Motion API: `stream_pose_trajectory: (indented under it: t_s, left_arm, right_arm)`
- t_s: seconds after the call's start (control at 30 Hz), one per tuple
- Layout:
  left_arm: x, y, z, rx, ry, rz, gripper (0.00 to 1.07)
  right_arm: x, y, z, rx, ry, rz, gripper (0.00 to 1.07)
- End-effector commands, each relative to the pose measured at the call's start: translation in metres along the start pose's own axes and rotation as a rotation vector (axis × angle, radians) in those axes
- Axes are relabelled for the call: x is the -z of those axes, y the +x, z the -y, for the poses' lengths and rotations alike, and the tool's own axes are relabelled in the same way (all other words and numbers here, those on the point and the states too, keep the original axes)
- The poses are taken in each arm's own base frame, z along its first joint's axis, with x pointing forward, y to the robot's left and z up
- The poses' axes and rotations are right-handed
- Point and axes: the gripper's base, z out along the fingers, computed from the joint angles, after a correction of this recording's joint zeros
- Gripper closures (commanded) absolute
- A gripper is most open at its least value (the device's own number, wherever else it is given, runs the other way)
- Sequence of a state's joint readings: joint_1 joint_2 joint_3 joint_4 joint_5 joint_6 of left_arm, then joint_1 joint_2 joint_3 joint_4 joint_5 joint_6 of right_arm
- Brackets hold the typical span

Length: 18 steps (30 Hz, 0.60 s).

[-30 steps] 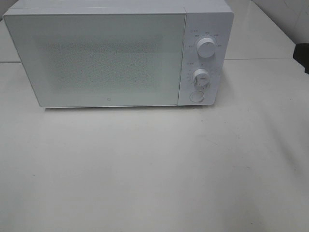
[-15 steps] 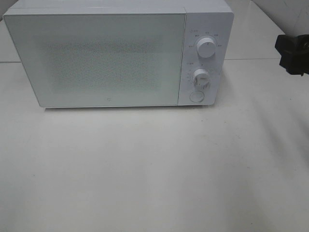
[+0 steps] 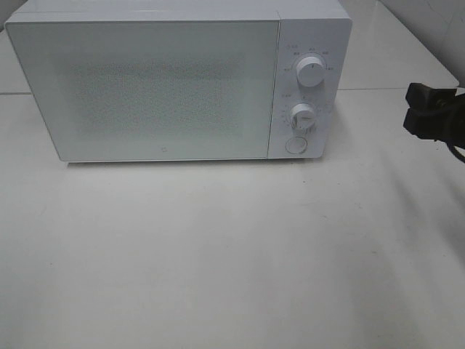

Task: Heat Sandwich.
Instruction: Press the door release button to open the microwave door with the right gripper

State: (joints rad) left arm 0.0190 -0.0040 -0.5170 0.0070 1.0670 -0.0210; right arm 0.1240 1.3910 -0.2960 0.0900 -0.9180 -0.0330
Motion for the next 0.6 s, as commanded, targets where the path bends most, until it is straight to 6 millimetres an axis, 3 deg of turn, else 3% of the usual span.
stream_pose_trajectory:
  t_s: [0.03, 0.17, 0.6]
  left_arm:
    - [0.001, 0.001, 0.001, 0.005, 0.004, 0.007, 0.09]
    - [0.001, 0.001, 0.001, 0.005, 0.004, 0.007, 0.09]
    - [0.001, 0.001, 0.001, 0.005, 0.004, 0.007, 0.09]
  right_arm:
    - [-0.004, 0.005, 0.001, 0.014, 0.008, 0.008, 0.32]
    - [-0.010, 0.014, 0.000, 0.017, 0.006, -0.015, 0.32]
    - [-0.018, 0.048, -0.043, 0.076, -0.019, -0.072, 0.32]
